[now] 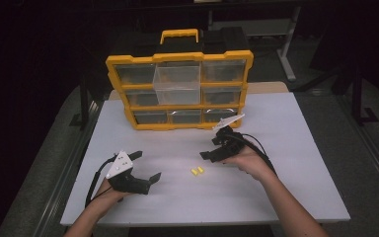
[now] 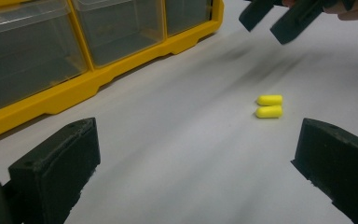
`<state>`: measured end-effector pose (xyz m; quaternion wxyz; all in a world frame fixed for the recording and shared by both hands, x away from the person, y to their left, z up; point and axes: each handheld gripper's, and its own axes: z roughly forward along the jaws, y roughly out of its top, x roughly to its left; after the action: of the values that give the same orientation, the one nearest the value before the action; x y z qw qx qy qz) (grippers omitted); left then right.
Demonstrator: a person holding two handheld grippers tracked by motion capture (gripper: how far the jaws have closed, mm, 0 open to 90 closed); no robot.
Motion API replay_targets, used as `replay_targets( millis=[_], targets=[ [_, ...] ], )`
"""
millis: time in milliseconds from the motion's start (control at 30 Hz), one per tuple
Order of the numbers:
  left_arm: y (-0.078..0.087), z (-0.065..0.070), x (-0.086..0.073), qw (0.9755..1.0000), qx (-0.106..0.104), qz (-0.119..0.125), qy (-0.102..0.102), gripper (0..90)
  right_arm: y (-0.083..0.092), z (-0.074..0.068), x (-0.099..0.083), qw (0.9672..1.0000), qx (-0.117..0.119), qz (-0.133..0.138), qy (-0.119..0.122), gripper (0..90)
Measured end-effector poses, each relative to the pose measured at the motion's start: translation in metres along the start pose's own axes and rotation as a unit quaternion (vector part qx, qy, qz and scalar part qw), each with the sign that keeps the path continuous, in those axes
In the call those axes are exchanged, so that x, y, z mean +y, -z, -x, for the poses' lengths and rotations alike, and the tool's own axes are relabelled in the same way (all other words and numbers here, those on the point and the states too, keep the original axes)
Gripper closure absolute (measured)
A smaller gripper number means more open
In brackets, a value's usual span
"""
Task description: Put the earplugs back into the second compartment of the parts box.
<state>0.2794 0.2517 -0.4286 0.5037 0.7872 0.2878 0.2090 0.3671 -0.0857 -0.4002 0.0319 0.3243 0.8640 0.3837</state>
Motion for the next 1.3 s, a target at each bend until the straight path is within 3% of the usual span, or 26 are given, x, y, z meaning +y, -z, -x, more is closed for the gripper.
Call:
replay_targets(
  millis=[200,667,1300],
  targets=[
    [-0.001,0.0,0.0,1.0,-0.002,-0.001,-0.002,0.0,-0.007,-0.002,-0.002,0.9996,0.022,-0.019,0.003,36.9],
    [-0.002,0.001,0.0,1.0,-0.004,-0.002,-0.003,0.0,-0.023,-0.007,-0.006,0.9972,0.054,-0.052,0.007,51.5],
    [-0.002,0.001,0.0,0.9999,-0.009,-0.004,-0.004,0.0,-0.037,-0.012,-0.012,0.9929,0.077,-0.09,0.012,64.0]
  ],
)
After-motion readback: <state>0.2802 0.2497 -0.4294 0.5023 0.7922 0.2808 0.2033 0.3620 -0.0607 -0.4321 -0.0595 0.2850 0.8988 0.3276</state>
